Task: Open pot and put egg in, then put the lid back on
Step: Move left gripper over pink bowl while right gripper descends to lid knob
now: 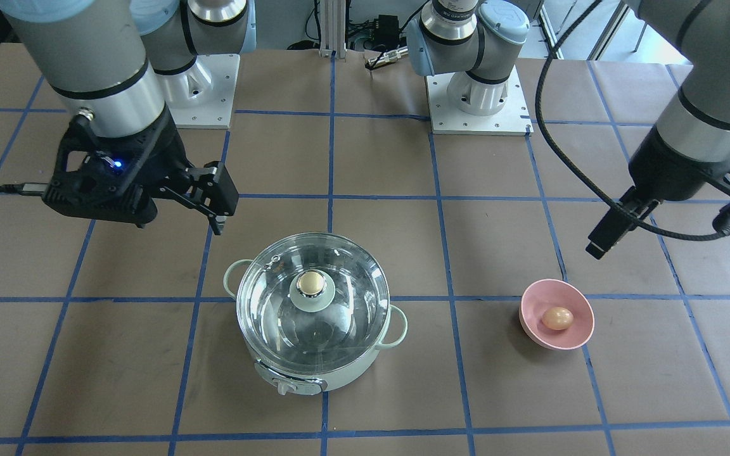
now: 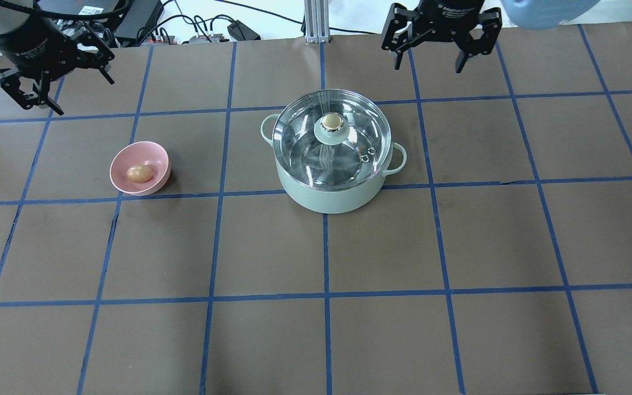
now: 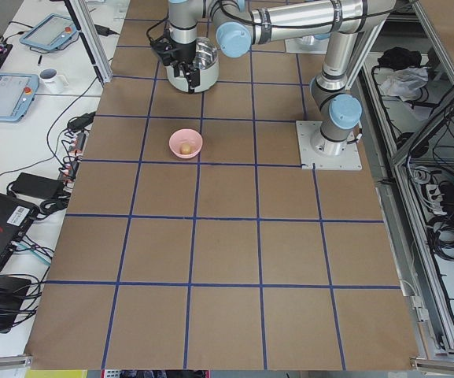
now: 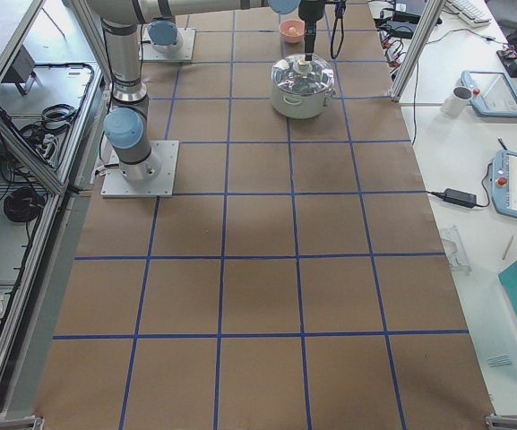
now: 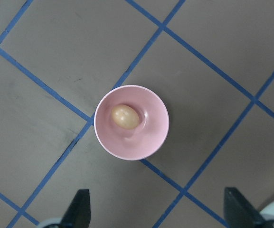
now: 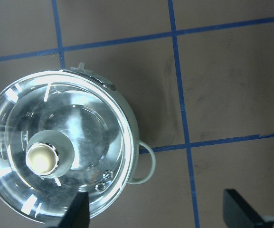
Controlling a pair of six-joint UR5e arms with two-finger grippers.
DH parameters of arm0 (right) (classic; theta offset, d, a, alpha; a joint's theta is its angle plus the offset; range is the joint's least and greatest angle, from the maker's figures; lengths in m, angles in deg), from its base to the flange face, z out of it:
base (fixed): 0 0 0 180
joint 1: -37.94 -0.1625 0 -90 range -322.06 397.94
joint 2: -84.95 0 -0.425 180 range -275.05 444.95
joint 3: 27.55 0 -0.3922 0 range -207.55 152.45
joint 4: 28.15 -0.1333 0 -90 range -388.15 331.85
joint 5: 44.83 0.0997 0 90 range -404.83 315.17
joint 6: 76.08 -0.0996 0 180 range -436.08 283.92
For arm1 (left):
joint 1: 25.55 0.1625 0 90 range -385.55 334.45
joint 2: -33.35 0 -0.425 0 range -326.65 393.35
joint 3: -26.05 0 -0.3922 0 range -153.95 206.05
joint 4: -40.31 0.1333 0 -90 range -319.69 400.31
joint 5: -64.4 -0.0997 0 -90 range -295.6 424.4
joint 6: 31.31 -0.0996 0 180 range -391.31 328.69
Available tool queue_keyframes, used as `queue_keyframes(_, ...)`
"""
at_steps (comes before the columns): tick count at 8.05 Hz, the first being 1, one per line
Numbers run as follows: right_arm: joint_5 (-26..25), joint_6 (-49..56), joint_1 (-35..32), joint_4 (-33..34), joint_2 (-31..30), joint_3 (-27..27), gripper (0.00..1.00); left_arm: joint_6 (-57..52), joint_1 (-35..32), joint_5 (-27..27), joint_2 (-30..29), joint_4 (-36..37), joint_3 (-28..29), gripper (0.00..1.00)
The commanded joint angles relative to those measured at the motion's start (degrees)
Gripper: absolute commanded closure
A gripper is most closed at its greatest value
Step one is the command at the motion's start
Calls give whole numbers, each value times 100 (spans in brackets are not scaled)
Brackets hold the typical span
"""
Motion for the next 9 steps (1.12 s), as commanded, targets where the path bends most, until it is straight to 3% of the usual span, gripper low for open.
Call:
queue_keyframes(1, -26, -1032, -707, 834, 692, 56, 0, 1007, 182, -371, -312, 738, -494, 0)
queue_keyframes(4, -175, -1484, -1139, 1409, 1476, 47, 0, 1829, 182, -303, -496, 768, -840, 0)
queue_keyframes(6, -184, -1519, -1158, 1445, 1583, 39, 0, 1874, 182, -294, -760, 768, -849, 10)
queue_keyframes(8, -193, -1555, -1237, 1445, 1584, 13, 1, 1883, 182, -294, -1015, 768, -857, 29)
queue_keyframes(9, -202, -1520, -1237, 1428, 1583, -14, 6, 1883, 182, -303, -1060, 768, -892, 30)
